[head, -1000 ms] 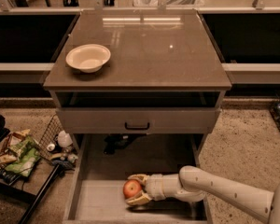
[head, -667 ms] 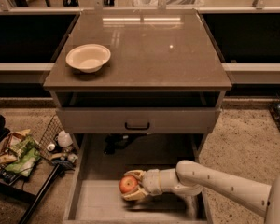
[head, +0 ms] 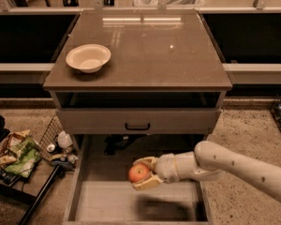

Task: Pick apple from middle drawer and place on counter

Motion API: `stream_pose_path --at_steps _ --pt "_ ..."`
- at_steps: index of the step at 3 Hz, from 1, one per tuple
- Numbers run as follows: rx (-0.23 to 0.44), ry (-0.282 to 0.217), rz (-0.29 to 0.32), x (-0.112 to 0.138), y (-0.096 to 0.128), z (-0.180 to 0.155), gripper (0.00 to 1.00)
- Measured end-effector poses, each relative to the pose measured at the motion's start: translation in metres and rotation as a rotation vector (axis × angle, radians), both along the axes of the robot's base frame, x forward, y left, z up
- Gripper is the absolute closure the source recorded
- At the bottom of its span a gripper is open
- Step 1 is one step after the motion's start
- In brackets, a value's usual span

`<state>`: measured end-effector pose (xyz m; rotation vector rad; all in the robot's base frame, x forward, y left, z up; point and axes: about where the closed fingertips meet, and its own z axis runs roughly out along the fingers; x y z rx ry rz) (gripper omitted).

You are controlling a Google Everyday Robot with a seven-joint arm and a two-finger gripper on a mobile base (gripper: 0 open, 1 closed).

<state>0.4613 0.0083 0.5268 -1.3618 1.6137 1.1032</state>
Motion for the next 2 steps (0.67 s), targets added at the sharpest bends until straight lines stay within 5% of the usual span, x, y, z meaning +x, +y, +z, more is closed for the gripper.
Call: stream_pose_path --at_steps 2 --pt "-0.057 0.038 -0.086 0.044 -0.104 0.205 1.0"
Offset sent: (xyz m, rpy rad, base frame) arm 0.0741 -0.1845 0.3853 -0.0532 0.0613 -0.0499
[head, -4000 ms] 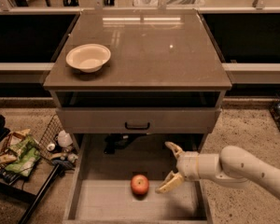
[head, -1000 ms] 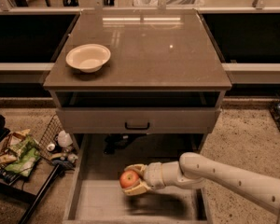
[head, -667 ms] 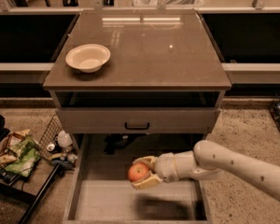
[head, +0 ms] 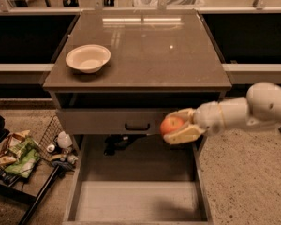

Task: Pick apple from middle drawer and place on counter

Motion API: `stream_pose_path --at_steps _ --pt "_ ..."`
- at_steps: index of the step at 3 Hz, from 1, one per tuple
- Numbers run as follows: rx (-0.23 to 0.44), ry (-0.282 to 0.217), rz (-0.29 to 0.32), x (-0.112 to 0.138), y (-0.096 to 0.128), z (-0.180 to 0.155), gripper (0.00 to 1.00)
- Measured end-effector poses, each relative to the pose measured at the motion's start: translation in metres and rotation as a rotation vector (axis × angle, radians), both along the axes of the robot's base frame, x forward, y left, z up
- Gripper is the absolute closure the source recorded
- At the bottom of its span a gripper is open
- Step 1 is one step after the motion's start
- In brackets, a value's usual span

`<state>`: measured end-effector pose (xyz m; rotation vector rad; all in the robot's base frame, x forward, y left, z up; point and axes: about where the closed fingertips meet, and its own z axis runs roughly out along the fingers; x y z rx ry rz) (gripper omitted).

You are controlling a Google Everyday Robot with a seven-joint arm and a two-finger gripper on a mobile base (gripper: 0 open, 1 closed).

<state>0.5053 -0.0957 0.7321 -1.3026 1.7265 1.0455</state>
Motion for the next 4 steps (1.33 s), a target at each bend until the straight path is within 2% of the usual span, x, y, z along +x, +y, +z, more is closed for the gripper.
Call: stream_pose_path --at_steps 1,2,3,4 --pt "0.006 0.049 -0.005 0.022 -0.023 0.08 1.0" --pt "0.048 0.071 -0.044 0.07 -0.021 0.129 1.0" --pt "0.076 -0.016 -0.169 0.144 -0.023 0.172 1.0" --pt "0.068 -0.21 -0.326 0.212 -0.028 0.221 1.0"
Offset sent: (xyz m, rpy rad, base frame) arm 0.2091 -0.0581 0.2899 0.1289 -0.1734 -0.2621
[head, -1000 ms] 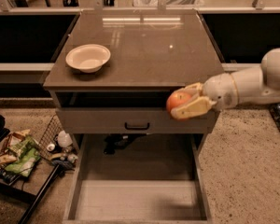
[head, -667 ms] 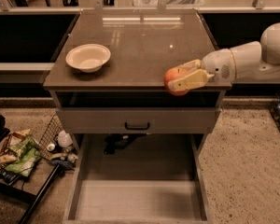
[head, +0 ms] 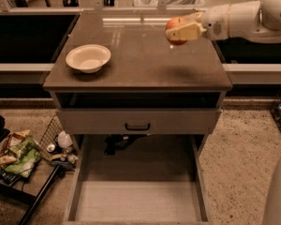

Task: Pick apple from middle drawer and place on counter

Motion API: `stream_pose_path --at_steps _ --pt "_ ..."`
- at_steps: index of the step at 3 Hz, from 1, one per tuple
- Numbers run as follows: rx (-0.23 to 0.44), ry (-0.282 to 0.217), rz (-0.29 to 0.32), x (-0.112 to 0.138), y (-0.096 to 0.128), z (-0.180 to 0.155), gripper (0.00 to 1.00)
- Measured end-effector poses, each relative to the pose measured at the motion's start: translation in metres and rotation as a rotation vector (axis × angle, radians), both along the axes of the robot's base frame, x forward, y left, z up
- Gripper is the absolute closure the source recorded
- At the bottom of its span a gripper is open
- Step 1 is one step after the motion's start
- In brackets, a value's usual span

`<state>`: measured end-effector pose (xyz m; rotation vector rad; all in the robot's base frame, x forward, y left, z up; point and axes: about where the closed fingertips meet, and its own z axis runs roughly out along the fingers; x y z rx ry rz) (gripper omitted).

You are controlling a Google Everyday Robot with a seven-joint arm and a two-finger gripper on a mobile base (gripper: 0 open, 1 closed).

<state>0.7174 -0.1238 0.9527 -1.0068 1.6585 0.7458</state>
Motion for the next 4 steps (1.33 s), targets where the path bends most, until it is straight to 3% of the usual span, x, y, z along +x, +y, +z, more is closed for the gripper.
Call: stream_pose_path --at_steps 1,2,3,4 --pt "-0.041 -0.096 -0.122 0.042 0.0 0.005 1.0" --pt "-0.066 -0.093 -0.233 0.075 0.003 -0.036 1.0" --pt "-0.089 -0.039 -0.338 0.103 0.007 -0.099 1.0" --pt "-0.083 -0.01 -0.381 0.111 0.006 -0.125 0.87"
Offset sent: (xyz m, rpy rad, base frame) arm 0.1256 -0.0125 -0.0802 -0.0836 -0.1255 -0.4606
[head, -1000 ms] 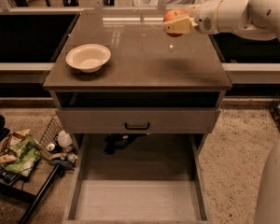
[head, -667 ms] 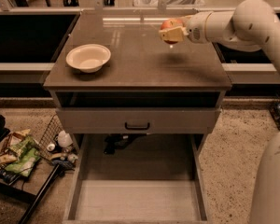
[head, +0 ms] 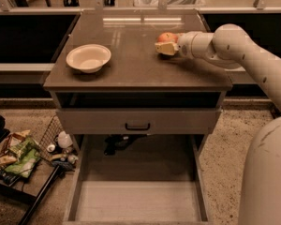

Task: Pick apple from middle drawer and place on counter

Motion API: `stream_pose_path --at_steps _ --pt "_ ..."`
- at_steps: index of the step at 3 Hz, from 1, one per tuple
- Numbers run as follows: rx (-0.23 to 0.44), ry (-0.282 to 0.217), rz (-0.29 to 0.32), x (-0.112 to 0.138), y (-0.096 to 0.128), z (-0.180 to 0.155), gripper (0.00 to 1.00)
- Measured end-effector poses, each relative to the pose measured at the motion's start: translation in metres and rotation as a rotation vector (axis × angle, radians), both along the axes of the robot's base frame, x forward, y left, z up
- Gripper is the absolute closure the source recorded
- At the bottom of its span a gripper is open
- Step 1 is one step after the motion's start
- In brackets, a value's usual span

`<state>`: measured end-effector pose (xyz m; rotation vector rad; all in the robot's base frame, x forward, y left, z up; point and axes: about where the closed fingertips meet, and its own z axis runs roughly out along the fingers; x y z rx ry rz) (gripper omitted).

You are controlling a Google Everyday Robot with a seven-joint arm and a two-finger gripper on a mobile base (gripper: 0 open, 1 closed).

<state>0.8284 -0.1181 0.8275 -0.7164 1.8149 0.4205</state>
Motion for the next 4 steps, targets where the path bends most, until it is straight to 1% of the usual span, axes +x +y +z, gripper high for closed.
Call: stream_pose_path --at_steps 1,4 --pt "0.0 0.0 0.0 0.0 0.0 0.0086 0.71" --pt "-0.003 -0.004 0.005 0.0009 0.003 0.0184 0.0"
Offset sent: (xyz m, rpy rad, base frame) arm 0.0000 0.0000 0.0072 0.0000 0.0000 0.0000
